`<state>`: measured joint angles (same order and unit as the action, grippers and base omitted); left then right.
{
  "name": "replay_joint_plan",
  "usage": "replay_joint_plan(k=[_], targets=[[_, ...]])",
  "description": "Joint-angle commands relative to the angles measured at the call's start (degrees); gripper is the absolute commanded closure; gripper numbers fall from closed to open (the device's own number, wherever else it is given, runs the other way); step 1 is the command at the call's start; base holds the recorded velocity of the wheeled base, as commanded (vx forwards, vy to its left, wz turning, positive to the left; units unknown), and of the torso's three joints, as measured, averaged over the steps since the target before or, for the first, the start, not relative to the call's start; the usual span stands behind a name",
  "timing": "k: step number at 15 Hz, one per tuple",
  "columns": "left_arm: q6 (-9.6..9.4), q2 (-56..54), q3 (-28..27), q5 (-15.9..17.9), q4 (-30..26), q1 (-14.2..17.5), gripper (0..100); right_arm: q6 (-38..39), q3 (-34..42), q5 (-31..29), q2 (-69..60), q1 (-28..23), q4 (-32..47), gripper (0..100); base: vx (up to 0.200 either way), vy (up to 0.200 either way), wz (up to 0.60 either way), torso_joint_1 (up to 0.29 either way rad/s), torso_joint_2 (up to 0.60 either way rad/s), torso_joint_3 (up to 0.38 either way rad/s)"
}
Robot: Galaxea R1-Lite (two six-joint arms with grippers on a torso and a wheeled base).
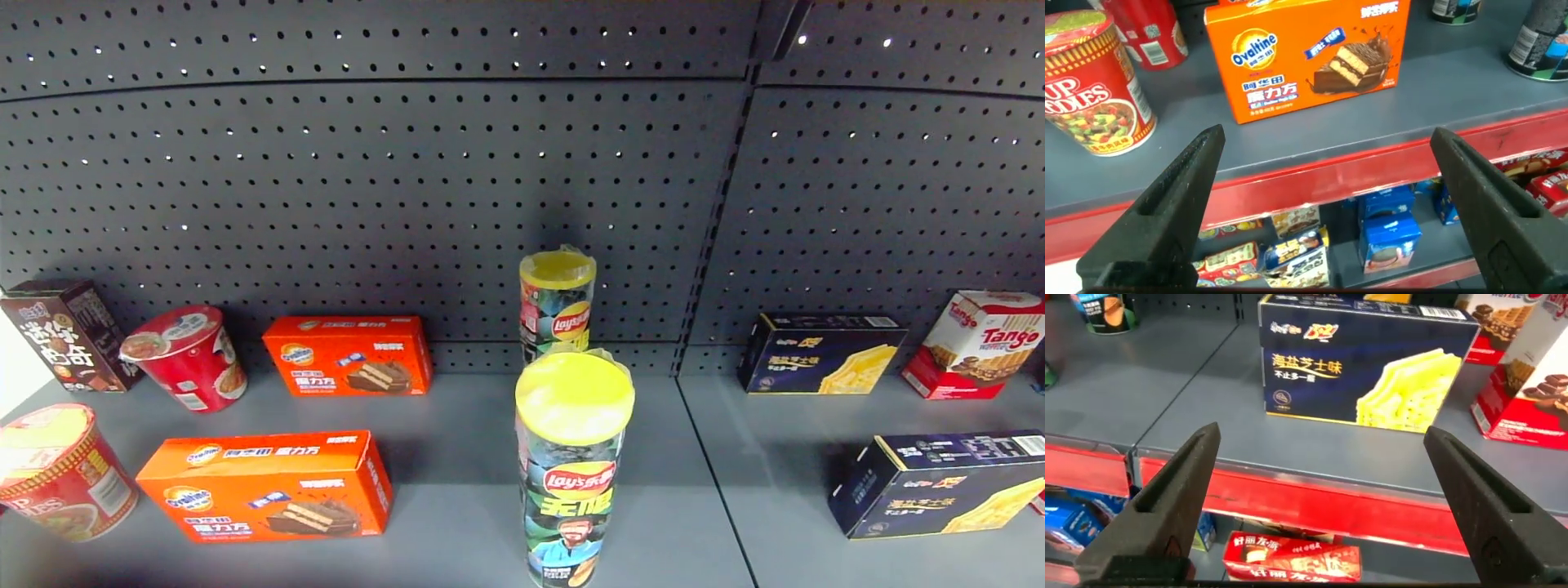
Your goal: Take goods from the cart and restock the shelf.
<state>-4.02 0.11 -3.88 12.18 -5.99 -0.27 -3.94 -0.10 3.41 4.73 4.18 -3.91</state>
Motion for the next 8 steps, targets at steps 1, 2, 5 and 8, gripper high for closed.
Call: replay_joint_plan(k=[1,2,5,8], targets=[[-0.02,0.0,0.0,0.0,0.0,0.0,0,0.0,0.0,0.3,0.1,0.0,0.0,0,-0.200,0.000,0.00,0.002,0.00,0.002],[0.07,0.0,0.0,0.0,0.0,0.0,0,0.0,0.0,0.3,0.1,0.0,0.0,0,0.000,0.000,0.00,0.000,0.00,0.000],[0.42,0.0,0.0,0.0,0.0,0.0,0,0.0,0.0,0.3,0.2,0.0,0.0,0,0.000,0.000,0.00,0.000,0.00,0.000],[-0.02,0.0,0.0,0.0,0.0,0.0,0,0.0,0.0,0.3,0.1,0.0,0.0,0,0.000,0.000,0.00,0.000,0.00,0.000]])
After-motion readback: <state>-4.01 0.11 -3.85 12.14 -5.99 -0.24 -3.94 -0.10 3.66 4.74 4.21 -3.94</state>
